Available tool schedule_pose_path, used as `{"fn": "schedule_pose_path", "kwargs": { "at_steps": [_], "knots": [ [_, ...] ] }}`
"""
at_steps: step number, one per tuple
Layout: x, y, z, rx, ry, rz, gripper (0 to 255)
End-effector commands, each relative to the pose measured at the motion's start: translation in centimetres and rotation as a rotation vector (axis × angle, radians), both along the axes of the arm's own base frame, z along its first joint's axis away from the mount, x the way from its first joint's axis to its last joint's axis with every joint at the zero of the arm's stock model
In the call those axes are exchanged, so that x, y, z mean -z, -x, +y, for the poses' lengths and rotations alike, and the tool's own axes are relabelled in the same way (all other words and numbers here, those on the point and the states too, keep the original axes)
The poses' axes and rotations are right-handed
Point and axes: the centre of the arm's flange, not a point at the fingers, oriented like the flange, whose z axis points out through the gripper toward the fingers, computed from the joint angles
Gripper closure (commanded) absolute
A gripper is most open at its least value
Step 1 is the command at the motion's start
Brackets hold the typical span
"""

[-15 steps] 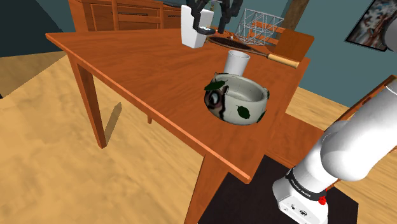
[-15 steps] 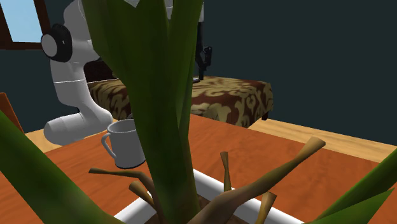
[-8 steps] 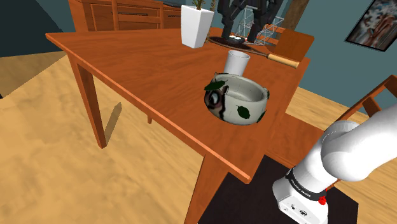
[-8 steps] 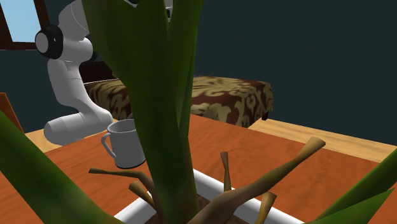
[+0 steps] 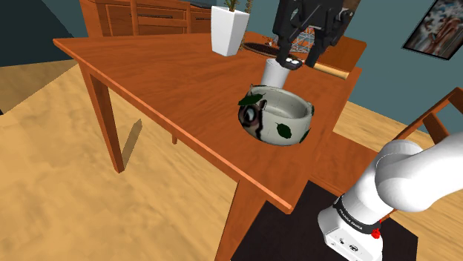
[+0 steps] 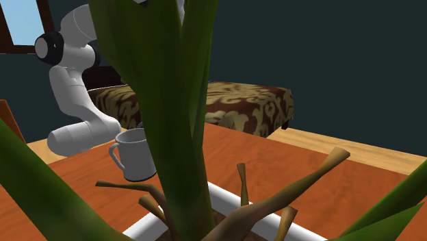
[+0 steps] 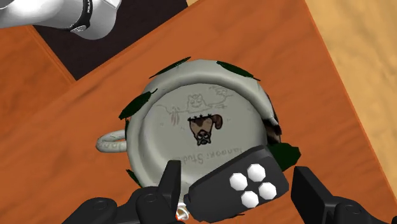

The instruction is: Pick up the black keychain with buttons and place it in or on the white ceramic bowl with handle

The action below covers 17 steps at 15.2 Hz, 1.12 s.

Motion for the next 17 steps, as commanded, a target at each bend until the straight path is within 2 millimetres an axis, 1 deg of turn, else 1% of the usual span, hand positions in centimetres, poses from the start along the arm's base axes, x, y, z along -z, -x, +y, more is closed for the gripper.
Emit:
{"fn": "schedule_pose_path", "kwargs": {
  "at_steps": [1, 11, 17],
  "knots": [
    [1.1, 0.1, 0.0, 0.0, 0.0, 0.0, 255],
    [6.3, 0.1, 0.0, 0.0, 0.0, 0.0, 255],
    [6.3, 0.1, 0.0, 0.0, 0.0, 0.0, 255]
  ]
}}
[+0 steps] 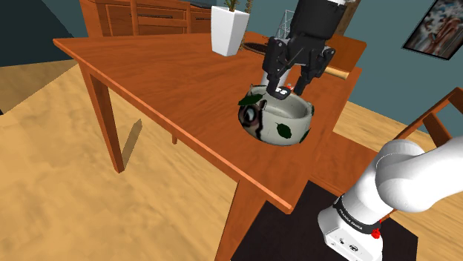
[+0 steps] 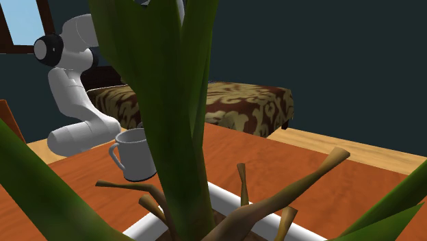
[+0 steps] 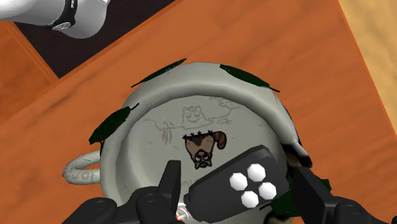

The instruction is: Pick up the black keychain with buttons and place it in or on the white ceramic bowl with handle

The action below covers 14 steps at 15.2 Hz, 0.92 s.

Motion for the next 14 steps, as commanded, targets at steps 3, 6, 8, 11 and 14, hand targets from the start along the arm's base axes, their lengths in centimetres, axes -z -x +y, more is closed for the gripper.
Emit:
{"fn": "schedule_pose_path", "kwargs": {
  "at_steps": [3, 6, 8, 11, 14],
  "knots": [
    [0.0, 0.0, 0.0, 0.0, 0.0, 0.0, 0],
    [0.0, 0.0, 0.0, 0.0, 0.0, 0.0, 0],
    [-1.3, 0.0, 0.0, 0.0, 0.0, 0.0, 0],
    [-5.0, 0.1, 0.0, 0.0, 0.0, 0.0, 0],
    [-5.0, 0.1, 0.0, 0.0, 0.0, 0.0, 0]
  ]
}}
